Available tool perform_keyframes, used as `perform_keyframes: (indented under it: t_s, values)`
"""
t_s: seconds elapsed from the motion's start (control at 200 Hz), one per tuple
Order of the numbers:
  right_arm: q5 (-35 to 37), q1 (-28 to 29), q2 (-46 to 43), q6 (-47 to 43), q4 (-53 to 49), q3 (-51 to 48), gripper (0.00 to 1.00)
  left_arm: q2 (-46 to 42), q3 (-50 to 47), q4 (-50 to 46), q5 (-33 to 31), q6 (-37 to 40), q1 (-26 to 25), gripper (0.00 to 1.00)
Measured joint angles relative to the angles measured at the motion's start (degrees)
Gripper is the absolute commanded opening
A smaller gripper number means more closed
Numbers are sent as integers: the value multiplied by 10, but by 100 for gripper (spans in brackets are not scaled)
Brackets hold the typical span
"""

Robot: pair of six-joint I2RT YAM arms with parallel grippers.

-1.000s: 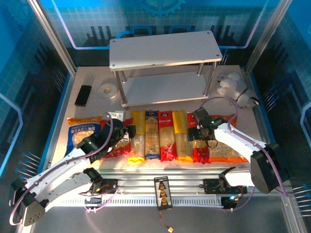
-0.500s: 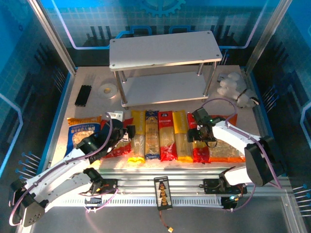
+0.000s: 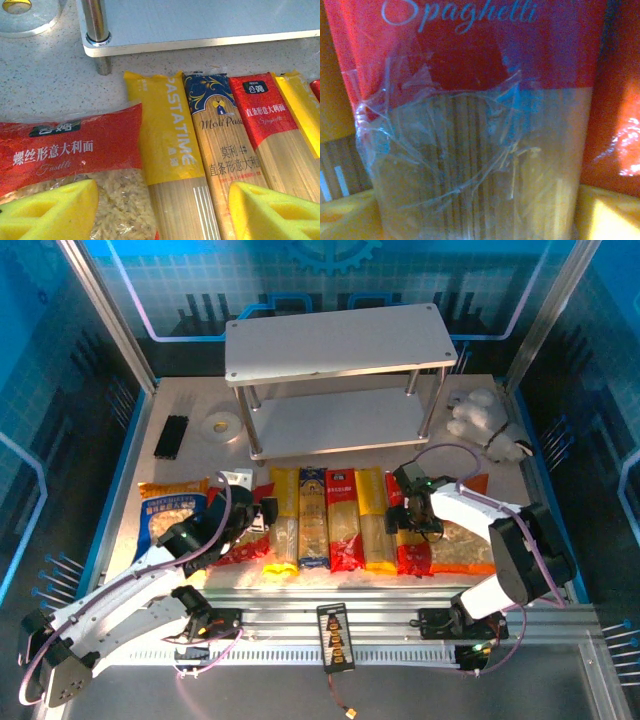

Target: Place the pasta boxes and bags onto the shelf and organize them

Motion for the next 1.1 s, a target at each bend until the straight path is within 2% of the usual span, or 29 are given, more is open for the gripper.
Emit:
perform_keyframes:
  t_s: [0.09,0.25,0.31,0.37,0.46,0.635,0.8,0.911,1.096]
  values:
    - [-4,0,8,-1,0,2,73,0,0,0,0,0,0,71]
    - [-19,0,10,-3,-2,7,48,0,0,0,-1,1,0,71]
    - [-25,0,9,-2,-3,10,36,0,0,0,-1,1,1,71]
    - [-28,0,0,1,-9,14,17,0,0,0,-1,1,1,71]
    - [-21,0,-25,0,-31,24,0,0,0,1,0,1,1,71]
    - [-27,3,-36,0,-35,24,0,4,0,9,0,1,5,71]
    - [-18,14,-64,-5,-83,31,0,25,0,23,0,2,6,71]
    - [-2,18,-82,-14,-120,70,0,45,0,30,1,2,8,70]
    - [35,19,-72,-42,-125,169,0,71,2,49,10,2,8,70]
